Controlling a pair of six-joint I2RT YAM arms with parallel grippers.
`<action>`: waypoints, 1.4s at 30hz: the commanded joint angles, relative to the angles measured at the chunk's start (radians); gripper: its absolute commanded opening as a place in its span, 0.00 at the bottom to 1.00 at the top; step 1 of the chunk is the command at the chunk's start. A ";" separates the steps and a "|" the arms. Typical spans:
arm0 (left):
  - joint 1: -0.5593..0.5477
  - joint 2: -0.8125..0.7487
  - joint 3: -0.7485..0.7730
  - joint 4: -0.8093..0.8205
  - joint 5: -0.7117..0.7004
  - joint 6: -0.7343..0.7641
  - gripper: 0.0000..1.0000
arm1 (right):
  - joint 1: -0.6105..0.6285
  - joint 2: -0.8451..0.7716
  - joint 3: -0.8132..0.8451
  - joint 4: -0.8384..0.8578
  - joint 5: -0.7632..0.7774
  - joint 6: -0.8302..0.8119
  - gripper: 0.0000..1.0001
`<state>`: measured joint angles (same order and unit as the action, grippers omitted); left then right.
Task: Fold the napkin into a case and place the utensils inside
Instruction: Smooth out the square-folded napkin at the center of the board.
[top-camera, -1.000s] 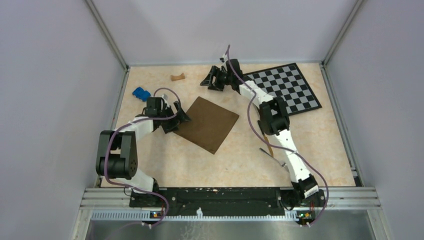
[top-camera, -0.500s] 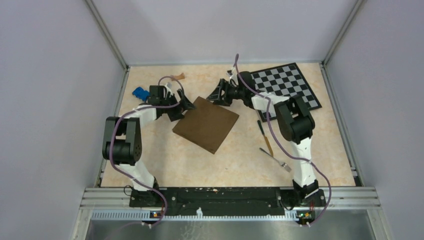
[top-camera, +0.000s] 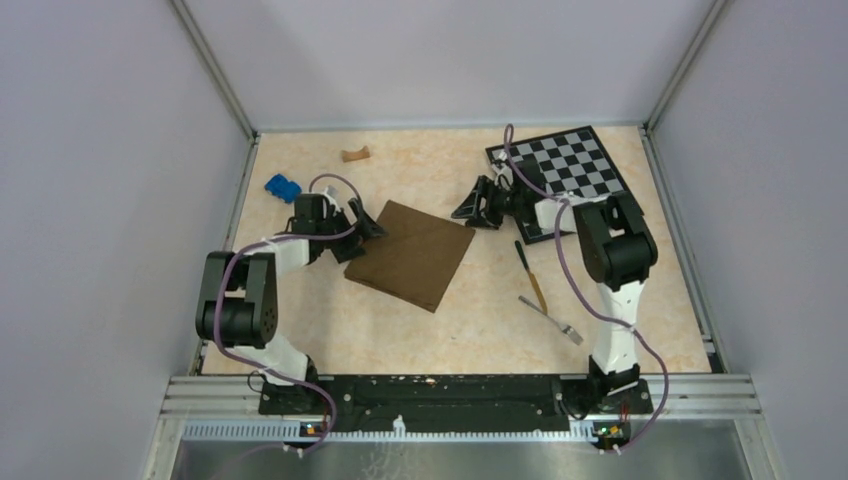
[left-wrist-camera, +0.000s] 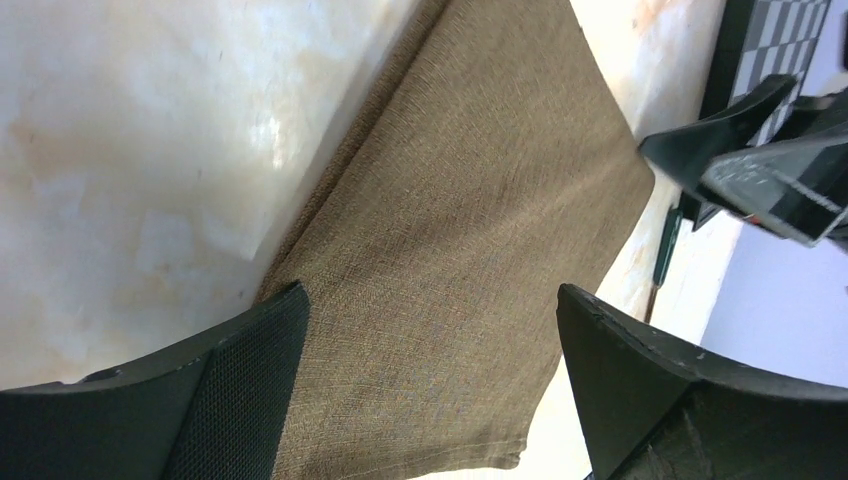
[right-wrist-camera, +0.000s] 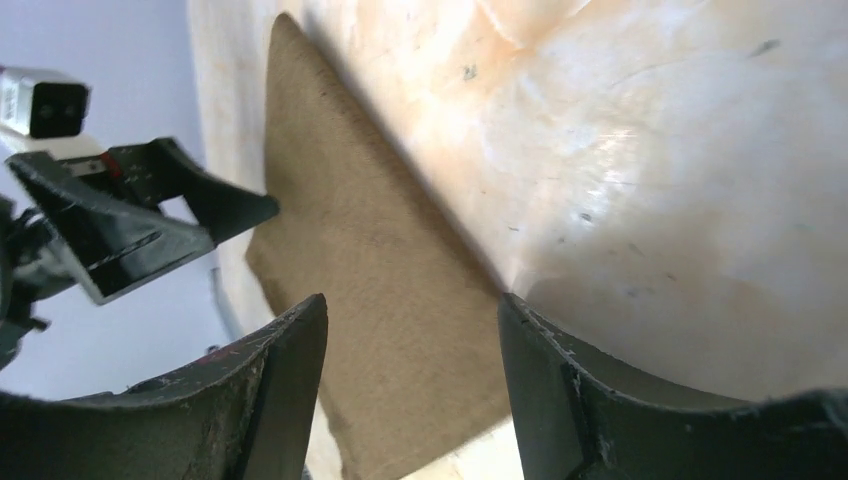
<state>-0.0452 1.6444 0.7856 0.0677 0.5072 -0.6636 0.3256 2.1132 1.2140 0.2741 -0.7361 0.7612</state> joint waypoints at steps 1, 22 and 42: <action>-0.012 -0.080 -0.049 -0.152 -0.023 0.063 0.99 | 0.009 -0.192 0.092 -0.333 0.193 -0.260 0.63; -0.060 -0.199 -0.214 -0.093 -0.035 0.081 0.99 | 0.359 -0.209 -0.235 -0.082 0.153 -0.072 0.32; -0.303 -0.545 -0.266 -0.234 -0.003 -0.089 0.99 | 0.161 -0.600 -0.335 -0.653 0.464 -0.122 0.59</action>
<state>-0.3462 1.1721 0.4519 -0.0727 0.5255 -0.7612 0.4942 1.5719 0.8703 -0.2119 -0.3275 0.5339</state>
